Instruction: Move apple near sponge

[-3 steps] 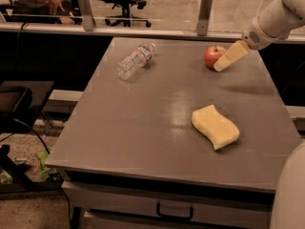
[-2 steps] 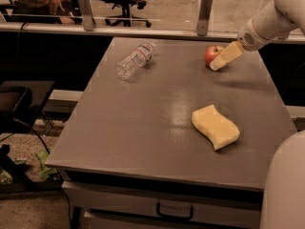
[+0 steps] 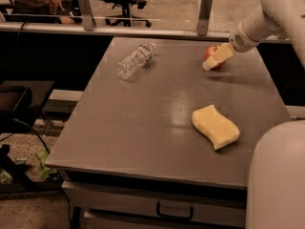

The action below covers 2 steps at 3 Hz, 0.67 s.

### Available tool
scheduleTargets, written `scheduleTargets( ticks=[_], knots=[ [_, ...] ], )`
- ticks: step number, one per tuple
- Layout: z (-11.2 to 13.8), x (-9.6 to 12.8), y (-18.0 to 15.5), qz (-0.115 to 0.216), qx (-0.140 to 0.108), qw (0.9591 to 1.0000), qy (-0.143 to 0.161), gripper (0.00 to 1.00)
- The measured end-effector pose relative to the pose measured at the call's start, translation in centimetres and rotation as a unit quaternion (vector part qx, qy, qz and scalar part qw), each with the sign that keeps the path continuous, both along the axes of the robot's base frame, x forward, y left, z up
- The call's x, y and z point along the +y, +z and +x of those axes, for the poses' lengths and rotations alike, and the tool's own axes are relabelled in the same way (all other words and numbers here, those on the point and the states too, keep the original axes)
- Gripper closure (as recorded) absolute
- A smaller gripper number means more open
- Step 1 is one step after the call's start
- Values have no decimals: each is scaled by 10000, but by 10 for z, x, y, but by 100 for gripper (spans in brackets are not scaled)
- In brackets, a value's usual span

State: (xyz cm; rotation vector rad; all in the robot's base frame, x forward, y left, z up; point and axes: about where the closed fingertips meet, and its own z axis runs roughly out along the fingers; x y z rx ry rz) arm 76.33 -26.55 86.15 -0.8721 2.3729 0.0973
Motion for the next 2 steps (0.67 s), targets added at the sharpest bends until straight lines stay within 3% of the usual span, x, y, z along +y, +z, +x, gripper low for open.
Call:
scheduleTargets(
  ticks=[1,2],
  knots=[
    [7,7,-5,28,34,10000,50,16],
    [8,11,-8,89,101,9998,135,39]
  ],
)
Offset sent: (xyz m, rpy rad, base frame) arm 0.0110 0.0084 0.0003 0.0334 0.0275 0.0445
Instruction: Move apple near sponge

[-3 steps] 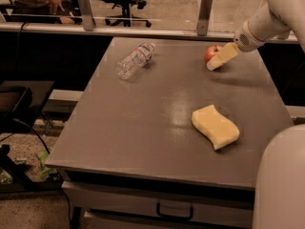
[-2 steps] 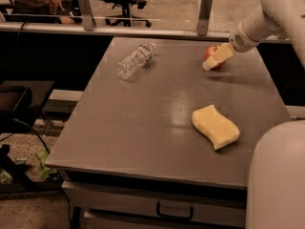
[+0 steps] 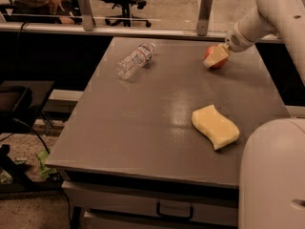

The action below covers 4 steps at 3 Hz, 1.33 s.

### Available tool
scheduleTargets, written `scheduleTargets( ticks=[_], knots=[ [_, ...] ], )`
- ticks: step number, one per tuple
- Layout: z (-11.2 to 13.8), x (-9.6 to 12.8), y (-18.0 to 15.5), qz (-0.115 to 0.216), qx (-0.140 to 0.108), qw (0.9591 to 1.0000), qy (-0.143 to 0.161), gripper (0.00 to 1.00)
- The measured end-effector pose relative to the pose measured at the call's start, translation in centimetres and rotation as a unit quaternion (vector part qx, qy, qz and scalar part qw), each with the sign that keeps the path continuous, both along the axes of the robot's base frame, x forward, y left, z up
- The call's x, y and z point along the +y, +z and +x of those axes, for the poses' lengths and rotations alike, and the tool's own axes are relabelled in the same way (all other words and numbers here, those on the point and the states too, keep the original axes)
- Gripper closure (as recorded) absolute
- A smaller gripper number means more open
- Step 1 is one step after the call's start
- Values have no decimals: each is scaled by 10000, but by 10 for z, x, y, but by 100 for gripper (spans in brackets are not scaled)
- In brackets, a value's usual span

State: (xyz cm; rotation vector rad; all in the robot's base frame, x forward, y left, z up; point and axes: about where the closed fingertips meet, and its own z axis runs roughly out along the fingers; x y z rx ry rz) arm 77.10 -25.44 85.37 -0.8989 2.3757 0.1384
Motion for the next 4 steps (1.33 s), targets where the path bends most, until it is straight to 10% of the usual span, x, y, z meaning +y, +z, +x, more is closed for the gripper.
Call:
scheduleTargets(
  ticks=[2,4],
  knots=[
    [-25,5,19,86,16,9992,397,86],
    [-88,39,46,190,-77,9936,1107,100]
  ],
)
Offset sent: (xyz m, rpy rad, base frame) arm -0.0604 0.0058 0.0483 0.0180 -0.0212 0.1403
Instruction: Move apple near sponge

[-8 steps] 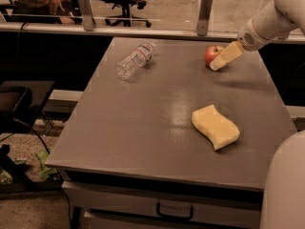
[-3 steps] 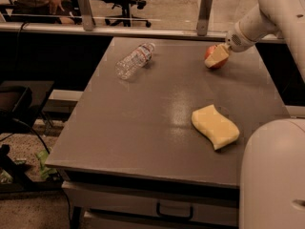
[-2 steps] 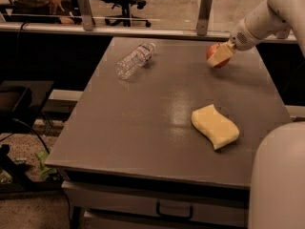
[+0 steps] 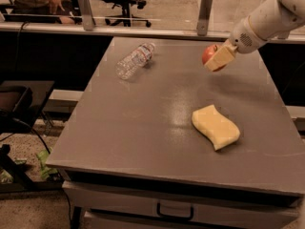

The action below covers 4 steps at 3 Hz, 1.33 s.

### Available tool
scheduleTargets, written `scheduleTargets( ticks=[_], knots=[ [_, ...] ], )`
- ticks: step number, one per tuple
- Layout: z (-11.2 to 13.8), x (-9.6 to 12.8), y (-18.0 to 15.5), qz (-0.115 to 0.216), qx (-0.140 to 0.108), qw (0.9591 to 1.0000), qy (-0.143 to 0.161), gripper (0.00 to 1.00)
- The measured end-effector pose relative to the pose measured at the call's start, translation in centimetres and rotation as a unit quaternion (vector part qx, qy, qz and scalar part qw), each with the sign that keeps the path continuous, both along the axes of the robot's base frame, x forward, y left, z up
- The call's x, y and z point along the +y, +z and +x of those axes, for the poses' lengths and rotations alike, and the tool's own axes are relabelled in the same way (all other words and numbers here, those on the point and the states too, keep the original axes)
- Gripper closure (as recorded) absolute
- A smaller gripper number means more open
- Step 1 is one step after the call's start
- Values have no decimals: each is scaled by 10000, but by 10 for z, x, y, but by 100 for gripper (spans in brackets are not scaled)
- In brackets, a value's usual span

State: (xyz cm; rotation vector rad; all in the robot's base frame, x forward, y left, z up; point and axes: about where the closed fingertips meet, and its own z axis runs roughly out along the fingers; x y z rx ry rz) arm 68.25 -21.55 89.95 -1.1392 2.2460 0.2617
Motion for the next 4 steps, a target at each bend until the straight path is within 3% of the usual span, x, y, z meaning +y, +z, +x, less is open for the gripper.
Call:
scheduleTargets(
  ticks=[2,4],
  knots=[
    [-58,53,-7,110,224,9987,440,100],
    [-91,70,-19,-78,526,9974,482,100]
  ],
)
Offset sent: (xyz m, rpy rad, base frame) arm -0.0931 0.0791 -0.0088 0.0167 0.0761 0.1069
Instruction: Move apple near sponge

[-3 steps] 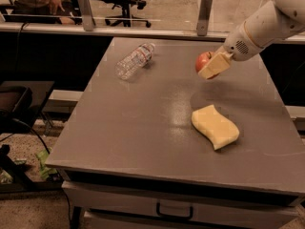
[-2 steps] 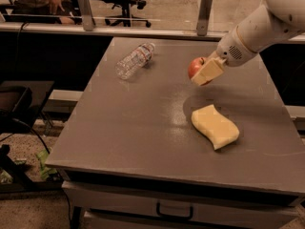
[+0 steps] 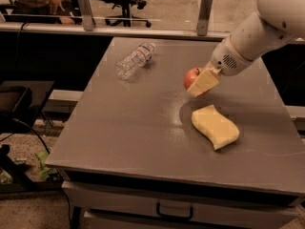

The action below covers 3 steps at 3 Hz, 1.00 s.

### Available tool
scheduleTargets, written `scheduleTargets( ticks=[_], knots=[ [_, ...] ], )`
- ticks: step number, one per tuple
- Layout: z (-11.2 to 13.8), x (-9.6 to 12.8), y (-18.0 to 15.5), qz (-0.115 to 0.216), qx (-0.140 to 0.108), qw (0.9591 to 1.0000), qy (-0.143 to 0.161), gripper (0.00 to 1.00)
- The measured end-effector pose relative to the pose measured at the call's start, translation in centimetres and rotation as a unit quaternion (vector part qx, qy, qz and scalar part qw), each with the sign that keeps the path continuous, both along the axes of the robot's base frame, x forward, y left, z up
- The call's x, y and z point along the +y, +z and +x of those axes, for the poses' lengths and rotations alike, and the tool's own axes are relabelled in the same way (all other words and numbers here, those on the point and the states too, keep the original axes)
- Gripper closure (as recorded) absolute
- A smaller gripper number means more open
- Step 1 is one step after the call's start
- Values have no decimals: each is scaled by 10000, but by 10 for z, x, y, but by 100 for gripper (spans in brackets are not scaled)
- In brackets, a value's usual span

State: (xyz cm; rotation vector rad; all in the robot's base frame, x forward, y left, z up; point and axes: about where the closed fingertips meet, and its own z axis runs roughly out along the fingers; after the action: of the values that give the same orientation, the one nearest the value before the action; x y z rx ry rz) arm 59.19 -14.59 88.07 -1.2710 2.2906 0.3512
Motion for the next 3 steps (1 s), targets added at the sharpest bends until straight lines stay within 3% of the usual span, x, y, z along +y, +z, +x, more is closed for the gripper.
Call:
scheduleTargets(
  ticks=[1,3],
  knots=[
    [-6,6,-12,-38,113,9999,102,83],
    [-14,9,-22,-263,192,9994,113,21]
  ],
)
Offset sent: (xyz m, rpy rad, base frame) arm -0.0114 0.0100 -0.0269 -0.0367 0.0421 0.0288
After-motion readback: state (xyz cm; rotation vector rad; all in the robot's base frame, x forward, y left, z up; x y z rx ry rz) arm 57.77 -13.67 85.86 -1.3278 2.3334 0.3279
